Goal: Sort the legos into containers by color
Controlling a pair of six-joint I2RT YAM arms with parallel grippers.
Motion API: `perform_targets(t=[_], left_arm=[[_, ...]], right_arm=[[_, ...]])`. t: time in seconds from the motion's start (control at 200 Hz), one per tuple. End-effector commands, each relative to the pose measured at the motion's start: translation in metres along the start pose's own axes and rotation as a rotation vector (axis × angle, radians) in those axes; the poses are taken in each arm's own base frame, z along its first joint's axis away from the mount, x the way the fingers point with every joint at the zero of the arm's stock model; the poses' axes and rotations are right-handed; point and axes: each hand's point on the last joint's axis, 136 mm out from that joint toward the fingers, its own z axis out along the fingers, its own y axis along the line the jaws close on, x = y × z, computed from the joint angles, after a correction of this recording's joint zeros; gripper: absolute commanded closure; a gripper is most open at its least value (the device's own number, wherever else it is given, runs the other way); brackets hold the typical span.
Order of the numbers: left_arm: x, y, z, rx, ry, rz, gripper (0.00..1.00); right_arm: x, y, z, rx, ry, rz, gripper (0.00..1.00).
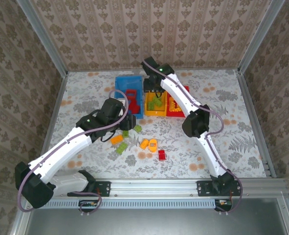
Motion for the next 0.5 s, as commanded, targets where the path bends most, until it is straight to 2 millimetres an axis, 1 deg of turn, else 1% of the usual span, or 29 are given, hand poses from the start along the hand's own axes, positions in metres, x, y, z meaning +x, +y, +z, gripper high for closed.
perform_targets(t=[0.0, 0.07, 0.08, 0.09, 0.13, 0.245, 0.285, 0.29, 0.325, 0.385, 0.4, 0.41, 0.455, 0.495], left_arm=[[0.014, 0.012, -0.002, -0.021, 0.049, -0.022, 0.42], [0.021, 0.011, 0.002, -0.012, 0.079, -0.018, 0.42], [0.021, 0.01, 0.003, -0.009, 0.083, -0.018, 0.41], [0.022, 0.011, 0.004, -0.009, 0.086, -0.018, 0.41], [0.025, 0.01, 0.006, -0.006, 0.1, -0.02, 0.41], [0.032, 0.003, 0.011, 0.029, 0.121, -0.016, 0.41], [0.034, -0.002, 0.014, 0.051, 0.133, -0.011, 0.41], [0.035, -0.003, 0.014, 0.056, 0.136, -0.01, 0.41], [0.039, -0.01, 0.018, 0.085, 0.154, -0.003, 0.4], [0.048, -0.024, 0.024, 0.132, 0.197, 0.017, 0.39], [0.053, -0.028, 0.027, 0.142, 0.216, 0.024, 0.39], [0.055, -0.031, 0.028, 0.147, 0.224, 0.028, 0.39], [0.068, -0.043, 0.032, 0.169, 0.267, 0.053, 0.38], [0.08, -0.053, 0.036, 0.184, 0.306, 0.073, 0.37]], right_arm=[[0.0, 0.001, -0.051, 0.007, -0.044, -0.106, 0.42], [0.016, 0.008, -0.055, -0.03, -0.027, -0.167, 0.42], [0.016, 0.01, -0.059, -0.043, -0.035, -0.174, 0.42], [0.021, 0.01, -0.056, -0.047, -0.028, -0.181, 0.42], [0.033, 0.007, -0.059, -0.073, -0.024, -0.204, 0.41], [0.077, -0.016, -0.073, -0.087, 0.017, -0.269, 0.4], [0.09, -0.024, -0.084, -0.097, 0.017, -0.285, 0.39], [0.088, -0.023, -0.088, -0.104, 0.004, -0.285, 0.39], [0.102, -0.031, -0.093, -0.114, 0.012, -0.294, 0.39], [0.124, -0.041, -0.107, -0.149, 0.011, -0.298, 0.38], [0.133, -0.044, -0.107, -0.156, 0.021, -0.3, 0.38], [0.132, -0.044, -0.113, -0.167, 0.006, -0.298, 0.38], [0.15, -0.048, -0.123, -0.205, 0.001, -0.292, 0.38], [0.165, -0.051, -0.131, -0.244, -0.008, -0.279, 0.36]])
